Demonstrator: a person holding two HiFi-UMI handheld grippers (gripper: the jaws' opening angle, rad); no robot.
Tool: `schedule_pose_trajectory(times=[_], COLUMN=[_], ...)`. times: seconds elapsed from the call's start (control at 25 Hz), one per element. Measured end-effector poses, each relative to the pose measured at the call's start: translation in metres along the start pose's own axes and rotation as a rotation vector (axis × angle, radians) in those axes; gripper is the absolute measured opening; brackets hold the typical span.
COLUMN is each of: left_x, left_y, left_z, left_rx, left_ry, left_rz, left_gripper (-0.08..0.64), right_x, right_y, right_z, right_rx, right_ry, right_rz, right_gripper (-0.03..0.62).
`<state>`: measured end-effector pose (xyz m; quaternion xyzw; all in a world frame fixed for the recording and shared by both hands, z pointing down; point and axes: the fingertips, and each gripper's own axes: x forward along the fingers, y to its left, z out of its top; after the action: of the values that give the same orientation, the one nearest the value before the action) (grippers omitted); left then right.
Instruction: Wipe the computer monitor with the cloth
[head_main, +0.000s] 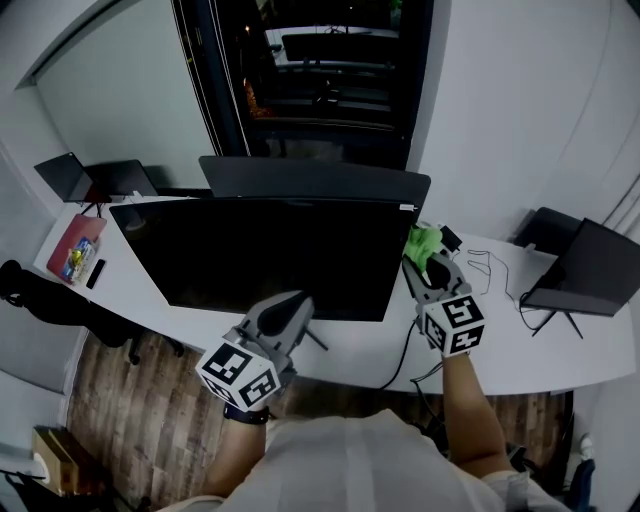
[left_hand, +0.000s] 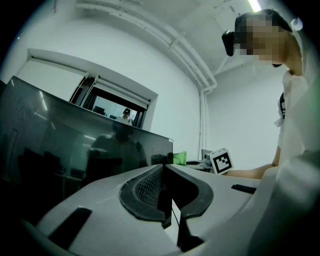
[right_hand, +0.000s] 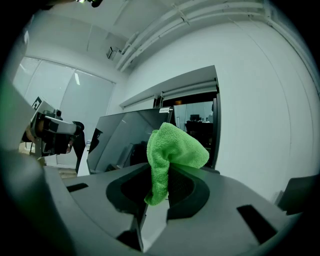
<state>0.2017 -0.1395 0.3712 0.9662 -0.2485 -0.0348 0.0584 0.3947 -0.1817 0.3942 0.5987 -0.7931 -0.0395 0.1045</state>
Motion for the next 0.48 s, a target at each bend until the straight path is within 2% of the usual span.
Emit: schedule_pose_trajectory(times=[0.48], left_x=[0.006], left_y=[-0.004], left_z=[-0.015], left_rx=[-0.006], left_ry=[0.012], left_rz=[-0.024], left_gripper=[0.026], right_x=[0.001], right_y=[0.01], right_z=[-0.035], right_rx=[0.004], right_ry=[0.067], right_rz=[0.015], right_gripper=[0.071])
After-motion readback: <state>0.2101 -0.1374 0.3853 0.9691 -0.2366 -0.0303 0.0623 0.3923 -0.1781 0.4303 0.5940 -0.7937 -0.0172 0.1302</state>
